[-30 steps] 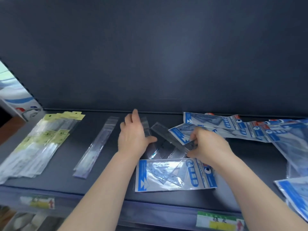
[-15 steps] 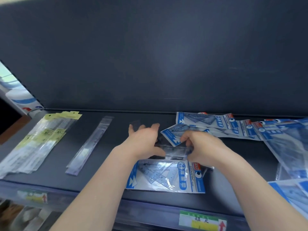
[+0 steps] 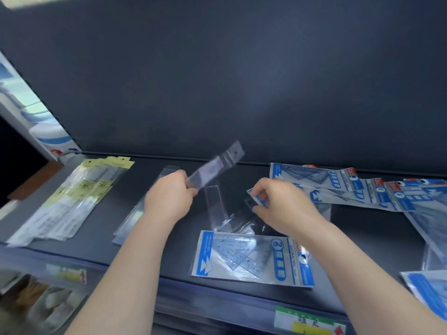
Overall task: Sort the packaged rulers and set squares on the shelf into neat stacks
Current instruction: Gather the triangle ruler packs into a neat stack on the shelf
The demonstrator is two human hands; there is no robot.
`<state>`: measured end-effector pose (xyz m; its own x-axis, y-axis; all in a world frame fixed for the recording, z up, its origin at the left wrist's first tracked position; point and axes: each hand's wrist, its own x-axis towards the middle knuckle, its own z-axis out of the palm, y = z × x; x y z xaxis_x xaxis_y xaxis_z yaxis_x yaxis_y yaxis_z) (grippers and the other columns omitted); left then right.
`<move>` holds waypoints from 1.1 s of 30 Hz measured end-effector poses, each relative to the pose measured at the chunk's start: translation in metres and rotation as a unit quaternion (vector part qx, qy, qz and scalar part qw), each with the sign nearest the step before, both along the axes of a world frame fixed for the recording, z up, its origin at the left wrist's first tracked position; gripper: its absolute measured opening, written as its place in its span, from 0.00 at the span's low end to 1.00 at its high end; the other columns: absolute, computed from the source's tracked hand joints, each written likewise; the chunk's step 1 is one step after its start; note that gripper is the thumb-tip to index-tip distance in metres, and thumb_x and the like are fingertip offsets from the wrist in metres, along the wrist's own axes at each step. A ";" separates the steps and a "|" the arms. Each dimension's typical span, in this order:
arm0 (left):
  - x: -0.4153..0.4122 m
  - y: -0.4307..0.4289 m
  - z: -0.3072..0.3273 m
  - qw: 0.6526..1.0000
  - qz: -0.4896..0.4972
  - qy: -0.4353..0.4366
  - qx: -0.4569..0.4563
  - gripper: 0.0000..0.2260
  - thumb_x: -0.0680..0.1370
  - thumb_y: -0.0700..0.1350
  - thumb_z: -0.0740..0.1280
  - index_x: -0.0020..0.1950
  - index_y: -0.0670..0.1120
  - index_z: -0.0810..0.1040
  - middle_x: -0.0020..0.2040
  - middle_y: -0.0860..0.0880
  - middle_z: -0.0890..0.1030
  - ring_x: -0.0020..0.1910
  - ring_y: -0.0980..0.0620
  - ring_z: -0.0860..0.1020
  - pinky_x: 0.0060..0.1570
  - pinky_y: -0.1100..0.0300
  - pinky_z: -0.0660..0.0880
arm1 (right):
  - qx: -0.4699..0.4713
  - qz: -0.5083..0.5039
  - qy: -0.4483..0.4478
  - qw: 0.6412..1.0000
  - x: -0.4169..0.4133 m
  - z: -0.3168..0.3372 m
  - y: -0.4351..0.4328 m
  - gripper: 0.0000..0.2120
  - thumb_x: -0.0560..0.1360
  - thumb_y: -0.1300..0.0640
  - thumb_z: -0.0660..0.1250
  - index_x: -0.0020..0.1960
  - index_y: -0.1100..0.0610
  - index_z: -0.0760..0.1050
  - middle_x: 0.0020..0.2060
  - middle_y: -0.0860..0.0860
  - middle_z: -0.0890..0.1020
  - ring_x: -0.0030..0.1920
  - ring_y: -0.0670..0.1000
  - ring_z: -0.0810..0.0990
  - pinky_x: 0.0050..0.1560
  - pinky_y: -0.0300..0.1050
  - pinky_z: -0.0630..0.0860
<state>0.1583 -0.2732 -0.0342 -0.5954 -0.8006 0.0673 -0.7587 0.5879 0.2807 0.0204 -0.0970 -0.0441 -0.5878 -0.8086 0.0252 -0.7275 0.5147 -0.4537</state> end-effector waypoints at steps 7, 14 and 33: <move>0.018 -0.003 -0.019 0.988 0.066 0.118 0.067 0.07 0.77 0.50 0.68 0.48 0.47 0.74 0.42 0.49 0.76 0.42 0.46 0.73 0.38 0.56 0.65 | 0.054 -0.005 -0.009 0.999 0.046 -0.010 -0.063 0.34 0.62 0.40 0.76 0.59 0.57 0.69 0.52 0.54 0.78 0.54 0.57 0.78 0.49 0.48 0.75; 0.043 -0.018 -0.016 0.980 0.069 0.163 0.093 0.06 0.77 0.49 0.68 0.48 0.48 0.74 0.44 0.51 0.78 0.43 0.47 0.76 0.39 0.56 0.68 | 0.093 0.027 -0.088 0.991 0.048 -0.007 -0.100 0.35 0.63 0.55 0.77 0.65 0.57 0.65 0.54 0.54 0.78 0.54 0.56 0.79 0.53 0.50 0.78; 0.041 -0.061 -0.005 0.936 -0.036 0.283 0.208 0.04 0.78 0.48 0.67 0.46 0.49 0.79 0.38 0.52 0.80 0.38 0.51 0.78 0.45 0.51 0.78 | -0.150 -0.001 -0.372 0.916 0.066 0.025 -0.133 0.09 0.82 0.56 0.57 0.53 0.56 0.74 0.41 0.49 0.83 0.37 0.44 0.80 0.38 0.38 0.70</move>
<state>0.1989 -0.3343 -0.0391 -0.6121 -0.7867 0.0800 -0.3815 0.3824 0.8416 0.0861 -0.2298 -0.0189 -0.5345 -0.8294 -0.1628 -0.1587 0.2876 -0.9445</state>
